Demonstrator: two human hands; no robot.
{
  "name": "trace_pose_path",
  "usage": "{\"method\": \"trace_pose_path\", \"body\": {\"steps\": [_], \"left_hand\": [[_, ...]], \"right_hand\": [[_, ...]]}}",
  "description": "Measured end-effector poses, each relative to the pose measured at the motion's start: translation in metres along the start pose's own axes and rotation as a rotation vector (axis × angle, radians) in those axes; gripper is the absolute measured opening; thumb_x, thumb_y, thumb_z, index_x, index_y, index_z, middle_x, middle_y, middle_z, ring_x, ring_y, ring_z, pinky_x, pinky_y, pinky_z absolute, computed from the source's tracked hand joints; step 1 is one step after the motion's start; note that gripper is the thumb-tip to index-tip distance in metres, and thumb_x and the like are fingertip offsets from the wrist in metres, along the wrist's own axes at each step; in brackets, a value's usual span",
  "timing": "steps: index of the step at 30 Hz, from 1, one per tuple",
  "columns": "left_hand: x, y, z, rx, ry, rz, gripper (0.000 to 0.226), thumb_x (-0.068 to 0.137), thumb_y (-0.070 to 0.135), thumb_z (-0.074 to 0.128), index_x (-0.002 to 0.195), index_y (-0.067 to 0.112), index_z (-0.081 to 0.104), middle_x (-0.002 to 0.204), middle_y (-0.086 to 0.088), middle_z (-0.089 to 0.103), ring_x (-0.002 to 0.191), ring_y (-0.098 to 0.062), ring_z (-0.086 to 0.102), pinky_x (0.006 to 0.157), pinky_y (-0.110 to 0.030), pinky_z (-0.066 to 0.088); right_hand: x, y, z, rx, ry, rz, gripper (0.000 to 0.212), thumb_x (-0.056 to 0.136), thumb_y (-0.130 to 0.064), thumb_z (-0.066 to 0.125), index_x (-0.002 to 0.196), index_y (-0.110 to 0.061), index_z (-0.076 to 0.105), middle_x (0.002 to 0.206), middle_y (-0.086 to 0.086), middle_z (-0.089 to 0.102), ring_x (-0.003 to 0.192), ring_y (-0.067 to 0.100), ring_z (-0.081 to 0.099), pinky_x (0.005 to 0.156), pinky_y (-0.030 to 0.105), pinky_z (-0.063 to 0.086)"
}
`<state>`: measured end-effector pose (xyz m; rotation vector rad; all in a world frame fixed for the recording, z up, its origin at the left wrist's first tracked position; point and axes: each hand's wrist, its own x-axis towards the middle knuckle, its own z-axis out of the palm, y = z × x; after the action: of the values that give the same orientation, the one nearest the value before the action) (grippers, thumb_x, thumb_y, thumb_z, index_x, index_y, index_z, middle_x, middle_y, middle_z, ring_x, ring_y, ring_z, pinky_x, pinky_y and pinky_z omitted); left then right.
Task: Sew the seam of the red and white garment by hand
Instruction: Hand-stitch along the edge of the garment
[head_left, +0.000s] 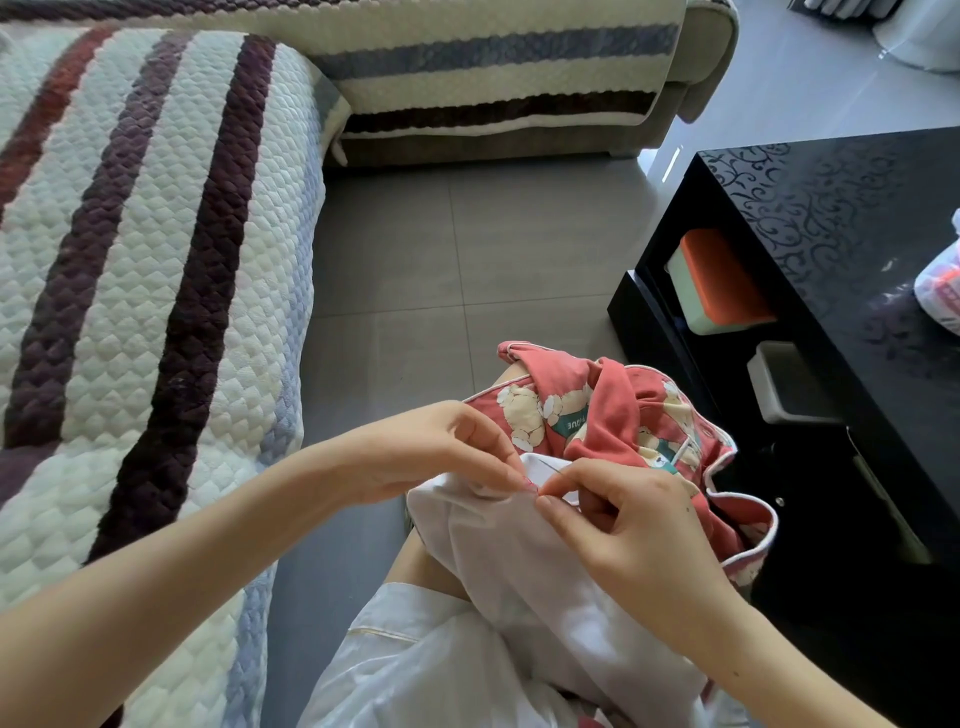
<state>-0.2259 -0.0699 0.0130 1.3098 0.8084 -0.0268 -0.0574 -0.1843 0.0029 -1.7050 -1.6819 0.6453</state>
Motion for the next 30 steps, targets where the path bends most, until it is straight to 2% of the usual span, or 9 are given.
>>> {"method": "trace_pose_path", "body": {"steps": [3,6,11,13,15,18,27,30], "left_hand": [[0.001,0.0,0.001,0.06,0.007,-0.019,0.008,0.078,0.015,0.078,0.077,0.009,0.072,0.071,-0.005,0.064,0.066,-0.012,0.058,0.064,-0.016,0.047],[0.003,0.001,0.001,0.102,-0.024,-0.03,0.008,0.083,0.012,0.073,0.076,0.013,0.072,0.069,0.001,0.066,0.065,-0.008,0.059,0.065,-0.015,0.048],[0.002,0.002,-0.001,0.077,-0.094,-0.031,0.003,0.086,0.005,0.067,0.084,0.006,0.068,0.069,0.005,0.063,0.065,-0.003,0.057,0.064,-0.012,0.047],[0.003,0.002,-0.001,0.063,-0.103,-0.026,0.004,0.087,0.003,0.065,0.084,0.006,0.067,0.067,0.006,0.063,0.063,-0.003,0.056,0.062,-0.012,0.045],[0.004,0.002,-0.001,0.054,-0.107,-0.021,0.005,0.087,0.002,0.065,0.084,0.005,0.067,0.067,0.005,0.063,0.063,-0.004,0.056,0.061,-0.012,0.045],[0.005,0.002,-0.002,0.044,-0.114,-0.019,0.005,0.086,0.0,0.064,0.085,0.004,0.067,0.067,0.004,0.063,0.063,-0.005,0.056,0.063,-0.013,0.046],[0.007,0.003,0.001,0.065,-0.081,-0.024,0.009,0.086,-0.003,0.063,0.081,0.003,0.067,0.062,0.008,0.063,0.057,-0.002,0.055,0.057,-0.01,0.043],[0.007,0.003,0.001,0.062,-0.079,-0.025,0.009,0.086,-0.004,0.062,0.08,0.002,0.067,0.061,0.007,0.062,0.056,-0.001,0.054,0.055,-0.01,0.042]], "right_hand": [[0.003,0.0,-0.003,0.092,-0.067,0.064,0.013,0.074,-0.028,0.068,0.062,-0.03,0.065,0.044,-0.01,0.038,0.045,0.008,0.037,0.048,0.017,0.026],[0.01,0.002,-0.008,0.183,-0.145,0.11,0.02,0.078,-0.014,0.075,0.061,-0.023,0.067,0.043,-0.01,0.032,0.044,0.006,0.032,0.047,0.014,0.024],[0.018,0.007,-0.019,0.353,-0.264,0.271,0.023,0.075,0.001,0.075,0.057,-0.011,0.066,0.043,-0.008,0.034,0.043,0.003,0.028,0.045,0.016,0.022],[0.018,0.007,-0.022,0.413,-0.307,0.32,0.02,0.069,-0.004,0.078,0.055,-0.009,0.065,0.047,0.002,0.042,0.046,0.009,0.034,0.047,0.022,0.026],[0.018,0.006,-0.023,0.437,-0.327,0.361,0.009,0.061,-0.015,0.072,0.056,-0.009,0.066,0.053,0.01,0.05,0.053,0.016,0.04,0.053,0.028,0.031],[0.017,0.008,-0.023,0.45,-0.328,0.409,0.009,0.056,-0.017,0.066,0.056,-0.008,0.067,0.056,0.01,0.056,0.057,0.018,0.045,0.058,0.033,0.035],[0.02,0.008,-0.033,0.523,-0.355,0.463,0.004,0.054,-0.01,0.064,0.052,-0.012,0.067,0.053,0.004,0.06,0.052,0.01,0.053,0.054,0.019,0.043],[0.022,0.003,-0.033,0.536,-0.367,0.436,0.007,0.054,-0.01,0.064,0.05,-0.014,0.066,0.051,0.001,0.059,0.05,0.006,0.052,0.051,0.014,0.041]]}}
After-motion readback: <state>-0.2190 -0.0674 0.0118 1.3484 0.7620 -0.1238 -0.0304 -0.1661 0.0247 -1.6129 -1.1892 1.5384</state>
